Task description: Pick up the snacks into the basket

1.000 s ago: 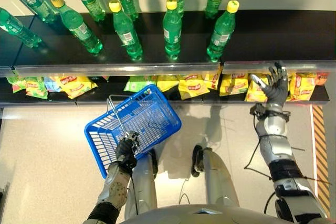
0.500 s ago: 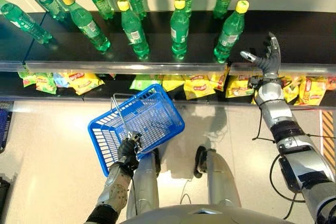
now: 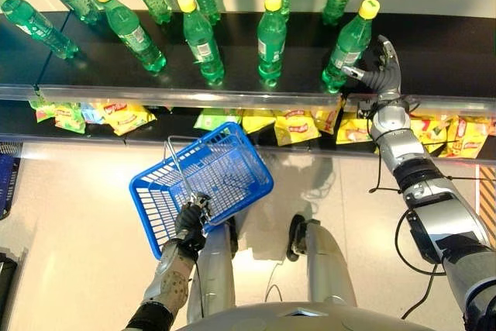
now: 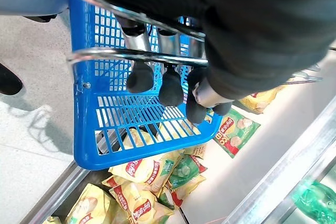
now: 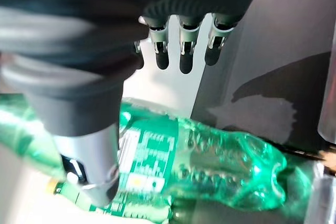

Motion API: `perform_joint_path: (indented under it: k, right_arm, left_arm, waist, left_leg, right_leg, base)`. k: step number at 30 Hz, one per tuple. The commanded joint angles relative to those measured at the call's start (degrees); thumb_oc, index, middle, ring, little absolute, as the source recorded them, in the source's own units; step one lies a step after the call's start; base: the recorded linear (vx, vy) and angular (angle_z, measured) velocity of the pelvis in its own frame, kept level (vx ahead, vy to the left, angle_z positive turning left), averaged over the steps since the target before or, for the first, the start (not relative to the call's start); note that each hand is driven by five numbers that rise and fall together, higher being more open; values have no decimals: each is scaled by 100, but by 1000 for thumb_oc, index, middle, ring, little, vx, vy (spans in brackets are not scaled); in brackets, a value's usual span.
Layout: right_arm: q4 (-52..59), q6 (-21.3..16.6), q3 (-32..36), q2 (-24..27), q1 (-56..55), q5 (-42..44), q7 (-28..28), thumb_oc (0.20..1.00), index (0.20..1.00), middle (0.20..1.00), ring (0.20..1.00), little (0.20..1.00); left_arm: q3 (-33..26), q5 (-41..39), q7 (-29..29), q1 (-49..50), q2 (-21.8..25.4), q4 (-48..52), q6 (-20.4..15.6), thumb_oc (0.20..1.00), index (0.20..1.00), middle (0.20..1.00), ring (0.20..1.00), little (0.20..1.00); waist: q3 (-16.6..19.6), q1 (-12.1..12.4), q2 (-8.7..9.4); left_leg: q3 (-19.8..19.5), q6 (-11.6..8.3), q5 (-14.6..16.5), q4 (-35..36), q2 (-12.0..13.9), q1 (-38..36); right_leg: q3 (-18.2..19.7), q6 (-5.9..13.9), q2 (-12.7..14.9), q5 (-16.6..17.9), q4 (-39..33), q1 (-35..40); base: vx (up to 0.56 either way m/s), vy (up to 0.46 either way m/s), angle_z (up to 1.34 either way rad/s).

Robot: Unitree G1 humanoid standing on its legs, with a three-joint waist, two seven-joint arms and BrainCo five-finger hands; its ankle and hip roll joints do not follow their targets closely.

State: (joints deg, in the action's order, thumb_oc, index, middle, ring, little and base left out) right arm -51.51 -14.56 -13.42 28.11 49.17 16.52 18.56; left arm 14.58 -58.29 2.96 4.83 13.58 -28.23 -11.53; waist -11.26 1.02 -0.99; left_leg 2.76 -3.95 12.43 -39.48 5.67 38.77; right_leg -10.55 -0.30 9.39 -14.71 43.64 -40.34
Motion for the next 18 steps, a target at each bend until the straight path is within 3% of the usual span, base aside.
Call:
perform_joint_path:
  k: [1, 18]
  right_arm:
    - [-407, -138, -230, 265, 747, 241, -50, 1000, 1000, 1000, 1000, 1000]
    - [-2189, 113, -719, -13, 2008, 535, -183, 1000, 1000, 1000, 1000, 1000]
  left_arm:
    - [202, -86, 278, 116, 57, 579, -184, 200, 200, 200, 200, 200]
    - [249, -169, 214, 61, 205, 576, -226, 200, 200, 200, 200, 200]
  waist:
    - [165, 109, -93]
    - [15, 307, -85]
  left_leg:
    - [232, 553, -53, 50, -339, 40]
    - [213, 587, -44, -65, -417, 91]
  right_leg:
    - [-80, 293, -148, 325, -227, 148]
    - [-106, 315, -84, 328, -114, 140]
  base:
    - [0, 0, 0]
    - [-3, 7, 4]
